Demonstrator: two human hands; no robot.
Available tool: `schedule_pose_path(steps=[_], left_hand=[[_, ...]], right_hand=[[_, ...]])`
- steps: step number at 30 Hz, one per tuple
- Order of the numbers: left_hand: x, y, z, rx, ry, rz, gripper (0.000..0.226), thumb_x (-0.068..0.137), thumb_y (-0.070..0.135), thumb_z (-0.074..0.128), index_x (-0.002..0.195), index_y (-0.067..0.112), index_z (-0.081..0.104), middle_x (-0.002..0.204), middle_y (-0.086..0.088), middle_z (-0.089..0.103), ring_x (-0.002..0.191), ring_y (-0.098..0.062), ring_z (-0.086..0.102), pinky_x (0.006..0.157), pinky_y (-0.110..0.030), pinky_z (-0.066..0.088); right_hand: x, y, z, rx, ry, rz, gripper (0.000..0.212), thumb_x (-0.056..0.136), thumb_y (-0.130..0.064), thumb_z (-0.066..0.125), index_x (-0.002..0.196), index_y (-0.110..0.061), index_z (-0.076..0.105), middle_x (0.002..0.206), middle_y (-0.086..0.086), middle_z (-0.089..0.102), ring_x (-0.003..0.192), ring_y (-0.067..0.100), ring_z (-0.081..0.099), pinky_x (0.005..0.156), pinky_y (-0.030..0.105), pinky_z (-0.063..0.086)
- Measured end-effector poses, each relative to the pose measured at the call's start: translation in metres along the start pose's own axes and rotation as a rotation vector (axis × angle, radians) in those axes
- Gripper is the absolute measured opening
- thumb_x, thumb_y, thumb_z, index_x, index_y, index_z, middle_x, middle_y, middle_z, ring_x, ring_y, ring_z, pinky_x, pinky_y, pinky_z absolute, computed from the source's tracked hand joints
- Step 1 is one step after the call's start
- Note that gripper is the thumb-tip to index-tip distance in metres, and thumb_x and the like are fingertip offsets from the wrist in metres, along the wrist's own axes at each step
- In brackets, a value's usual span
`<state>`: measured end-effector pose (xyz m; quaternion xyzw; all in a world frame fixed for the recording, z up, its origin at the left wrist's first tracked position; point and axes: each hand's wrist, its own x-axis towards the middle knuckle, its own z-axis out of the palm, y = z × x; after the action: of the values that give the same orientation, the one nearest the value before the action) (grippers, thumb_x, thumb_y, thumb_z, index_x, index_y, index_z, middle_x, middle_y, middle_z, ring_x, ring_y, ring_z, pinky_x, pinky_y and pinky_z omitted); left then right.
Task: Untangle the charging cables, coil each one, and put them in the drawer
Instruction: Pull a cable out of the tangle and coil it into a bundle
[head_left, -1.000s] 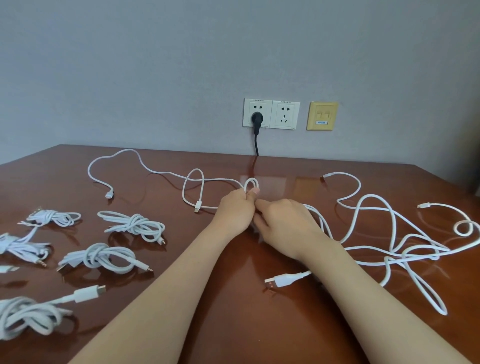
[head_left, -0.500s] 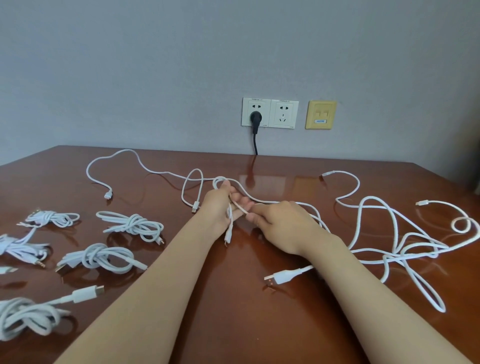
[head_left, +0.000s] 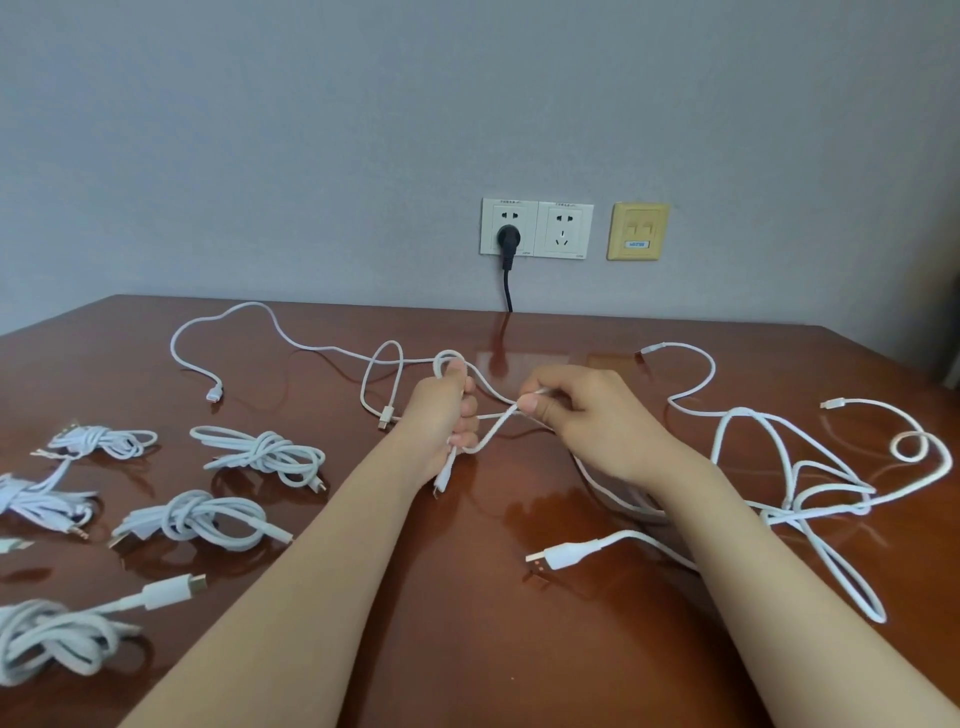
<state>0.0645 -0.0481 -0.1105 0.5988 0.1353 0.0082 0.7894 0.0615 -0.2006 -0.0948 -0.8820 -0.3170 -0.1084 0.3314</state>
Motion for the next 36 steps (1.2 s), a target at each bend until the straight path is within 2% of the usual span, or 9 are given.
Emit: schedule_pose_path(steps=[3,10,13,18,22,24,28,32,36], left_hand=[[-0.005,-0.004,0.007,0.196,-0.097,0.015,0.049,0.100,0.047,0.026,0.067,0.013,0.039,0.039,0.005,0.024,0.027,-0.006,0.019,0.034,-0.012,0.015],[-0.012,-0.007,0.015,0.262,-0.372,-0.025,0.066,0.076,0.076,0.007,0.059,0.018,0.035,0.039,0.004,0.025,0.030,-0.005,0.017,0.035,-0.011,0.013],[-0.016,-0.009,0.017,0.436,-0.476,0.021,0.065,0.059,0.080,0.016,0.066,0.019,0.036,0.042,0.005,0.026,0.032,-0.005,0.018,0.036,-0.012,0.014],[-0.021,-0.010,0.019,0.567,-0.604,0.043,0.050,0.063,0.065,0.045,0.070,0.017,0.035,0.042,0.009,0.027,0.035,-0.003,0.019,0.037,-0.017,0.015],[-0.022,-0.010,0.015,0.556,-0.660,0.091,0.039,0.081,0.048,0.048,0.065,0.016,0.033,0.046,0.008,0.027,0.039,-0.005,0.020,0.041,-0.019,0.017],[-0.022,-0.010,0.014,0.550,-0.661,0.083,0.034,0.092,0.038,0.045,0.067,0.016,0.037,0.049,0.008,0.031,0.045,-0.006,0.021,0.043,-0.017,0.019],[-0.023,-0.012,0.015,0.544,-0.645,0.074,0.025,0.095,0.032,0.043,0.078,0.014,0.046,0.048,0.010,0.045,0.046,-0.004,0.047,0.049,-0.015,0.039],[-0.028,-0.008,0.016,0.580,-0.641,0.114,0.040,0.097,0.031,0.043,0.061,0.015,0.036,0.037,0.011,0.032,0.031,-0.004,0.030,0.040,-0.015,0.023],[-0.027,-0.007,0.016,0.539,-0.629,0.096,0.036,0.093,0.031,0.051,0.064,0.014,0.036,0.040,0.006,0.029,0.028,-0.004,0.025,0.034,-0.014,0.021]], right_hand=[[0.002,-0.003,0.006,0.055,0.022,-0.028,0.020,0.091,-0.024,0.056,0.072,-0.029,0.056,0.071,-0.001,0.059,0.071,0.018,0.051,0.071,0.038,0.045],[0.002,0.001,0.009,0.085,0.071,0.044,0.020,0.089,-0.023,0.054,0.072,-0.034,0.053,0.076,-0.008,0.066,0.082,0.022,0.062,0.079,0.046,0.050],[0.002,0.003,0.006,0.030,0.112,0.055,0.014,0.091,-0.017,0.048,0.085,-0.029,0.048,0.075,-0.007,0.063,0.079,0.025,0.059,0.075,0.046,0.049],[0.003,0.009,0.001,0.001,0.167,0.090,0.027,0.091,-0.020,0.052,0.069,-0.035,0.048,0.064,-0.014,0.055,0.069,0.014,0.053,0.063,0.031,0.042],[0.005,0.009,0.001,-0.064,0.142,0.119,0.037,0.094,-0.025,0.051,0.058,-0.034,0.046,0.061,-0.014,0.050,0.065,0.013,0.047,0.055,0.028,0.032],[0.005,0.008,0.000,-0.066,0.148,0.127,0.036,0.094,-0.025,0.050,0.059,-0.033,0.046,0.064,-0.014,0.050,0.067,0.014,0.048,0.057,0.029,0.033],[0.006,0.008,0.001,-0.046,0.130,0.137,0.026,0.094,-0.024,0.050,0.069,-0.031,0.050,0.077,-0.009,0.050,0.082,0.020,0.051,0.072,0.033,0.041],[0.007,0.010,0.001,0.012,0.136,0.149,0.036,0.093,-0.024,0.052,0.059,-0.033,0.048,0.070,-0.009,0.053,0.075,0.019,0.051,0.073,0.036,0.043],[0.007,0.008,0.000,0.055,0.146,0.159,0.036,0.093,-0.024,0.052,0.058,-0.031,0.052,0.063,-0.006,0.060,0.070,0.019,0.056,0.070,0.036,0.045]])
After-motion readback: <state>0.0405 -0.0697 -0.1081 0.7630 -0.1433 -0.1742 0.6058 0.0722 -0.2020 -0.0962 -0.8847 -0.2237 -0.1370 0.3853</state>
